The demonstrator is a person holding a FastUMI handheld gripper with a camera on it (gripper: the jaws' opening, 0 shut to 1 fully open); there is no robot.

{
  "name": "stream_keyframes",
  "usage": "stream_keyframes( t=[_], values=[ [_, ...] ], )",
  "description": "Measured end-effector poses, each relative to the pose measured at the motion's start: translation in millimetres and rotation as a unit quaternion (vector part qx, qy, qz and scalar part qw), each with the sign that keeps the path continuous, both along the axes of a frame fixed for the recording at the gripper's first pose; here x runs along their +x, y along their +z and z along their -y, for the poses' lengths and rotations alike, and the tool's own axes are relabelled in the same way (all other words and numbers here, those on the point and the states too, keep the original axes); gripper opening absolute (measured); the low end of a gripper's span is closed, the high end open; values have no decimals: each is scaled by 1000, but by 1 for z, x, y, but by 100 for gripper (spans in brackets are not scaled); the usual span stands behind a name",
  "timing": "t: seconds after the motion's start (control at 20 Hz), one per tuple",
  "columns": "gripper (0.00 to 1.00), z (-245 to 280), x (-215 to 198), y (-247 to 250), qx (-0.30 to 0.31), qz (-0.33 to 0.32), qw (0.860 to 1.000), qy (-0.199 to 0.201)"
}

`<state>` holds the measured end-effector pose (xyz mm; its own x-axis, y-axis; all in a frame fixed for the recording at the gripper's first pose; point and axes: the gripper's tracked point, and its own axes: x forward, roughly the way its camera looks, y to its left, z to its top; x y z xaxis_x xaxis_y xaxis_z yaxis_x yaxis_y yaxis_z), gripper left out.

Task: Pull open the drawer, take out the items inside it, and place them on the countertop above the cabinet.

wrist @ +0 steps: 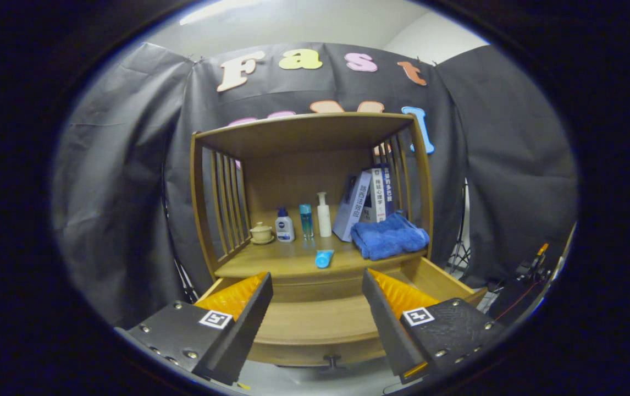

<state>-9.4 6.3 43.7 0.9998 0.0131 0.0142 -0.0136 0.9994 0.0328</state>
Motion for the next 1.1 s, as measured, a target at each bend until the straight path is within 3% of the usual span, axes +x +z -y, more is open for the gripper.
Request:
stream_keyframes(
  t=[0.15, 0.5, 1.1],
  values=[
    [97, 17, -15, -28, -16, -1, 1000, -11],
    [98, 25, -34, -75, -37, -1, 999, 3],
    [98, 30, -6, -143, -17, -43, 999, 7]
  ],
)
